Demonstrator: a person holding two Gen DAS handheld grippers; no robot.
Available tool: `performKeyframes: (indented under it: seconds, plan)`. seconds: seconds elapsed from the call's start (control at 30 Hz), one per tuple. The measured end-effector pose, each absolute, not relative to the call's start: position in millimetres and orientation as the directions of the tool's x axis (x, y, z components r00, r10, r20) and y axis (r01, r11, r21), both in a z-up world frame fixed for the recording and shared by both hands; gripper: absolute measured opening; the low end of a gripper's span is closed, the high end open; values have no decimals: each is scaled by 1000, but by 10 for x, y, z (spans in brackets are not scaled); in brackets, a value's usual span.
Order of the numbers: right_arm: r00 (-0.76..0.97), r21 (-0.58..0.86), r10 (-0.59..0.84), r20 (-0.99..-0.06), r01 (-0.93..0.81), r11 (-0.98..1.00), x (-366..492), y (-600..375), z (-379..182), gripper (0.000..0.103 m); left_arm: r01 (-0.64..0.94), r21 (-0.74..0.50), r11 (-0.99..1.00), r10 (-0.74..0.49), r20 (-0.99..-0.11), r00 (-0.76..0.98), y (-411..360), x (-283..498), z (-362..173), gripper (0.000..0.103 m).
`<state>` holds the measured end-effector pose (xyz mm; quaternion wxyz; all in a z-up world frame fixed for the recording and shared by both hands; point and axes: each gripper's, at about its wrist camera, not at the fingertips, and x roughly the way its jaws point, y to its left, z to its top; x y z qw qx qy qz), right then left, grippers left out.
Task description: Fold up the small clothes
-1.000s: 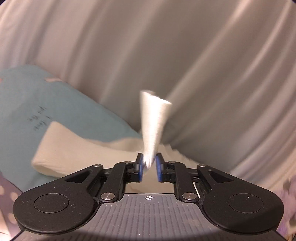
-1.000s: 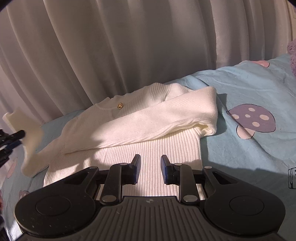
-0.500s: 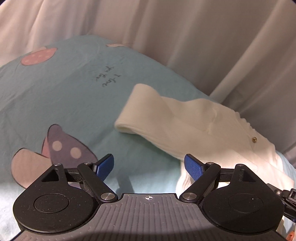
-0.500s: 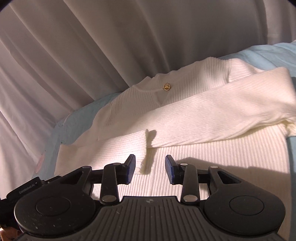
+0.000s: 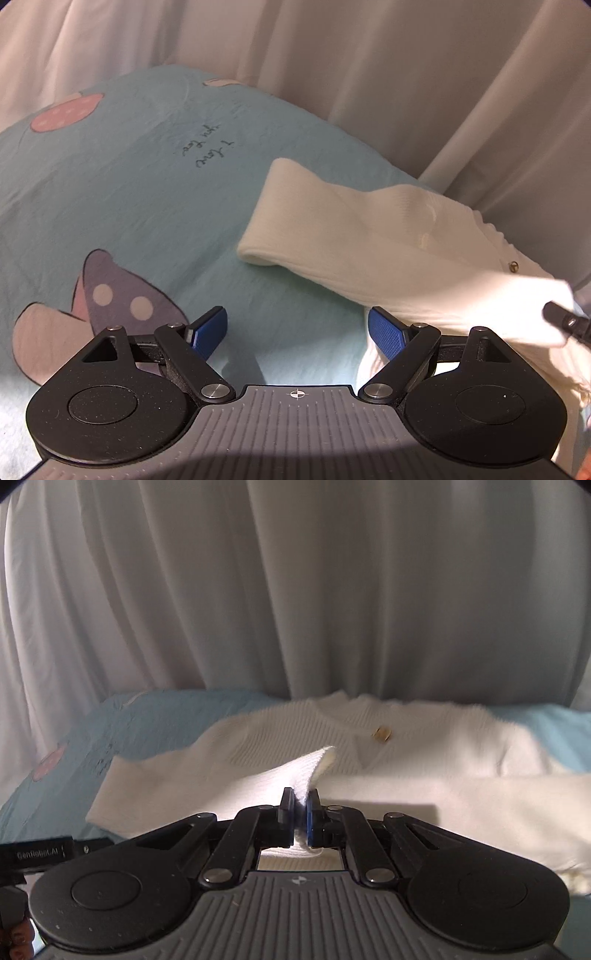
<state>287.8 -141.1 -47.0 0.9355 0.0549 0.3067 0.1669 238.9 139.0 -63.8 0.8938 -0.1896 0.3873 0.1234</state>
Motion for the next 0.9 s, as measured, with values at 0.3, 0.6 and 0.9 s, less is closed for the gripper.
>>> performKeyframes:
  seconds: [0.3,0.6,0.9]
  plan:
    - [730,268,199,-654,-23,963,3069,-2452,-737,11,-224,-137,965,54,-731,680,941,2763,-705,88]
    - [748,187,151,-647,-36,982,3093,-2329,-867,4,-163,-118,980,34,-700,713,743,2929,-627,88]
    - [792,-67,-126,-597,108,992,3047,-2364,-826,7,-112,-87,990,23,-679,734,627,2991,-596,88]
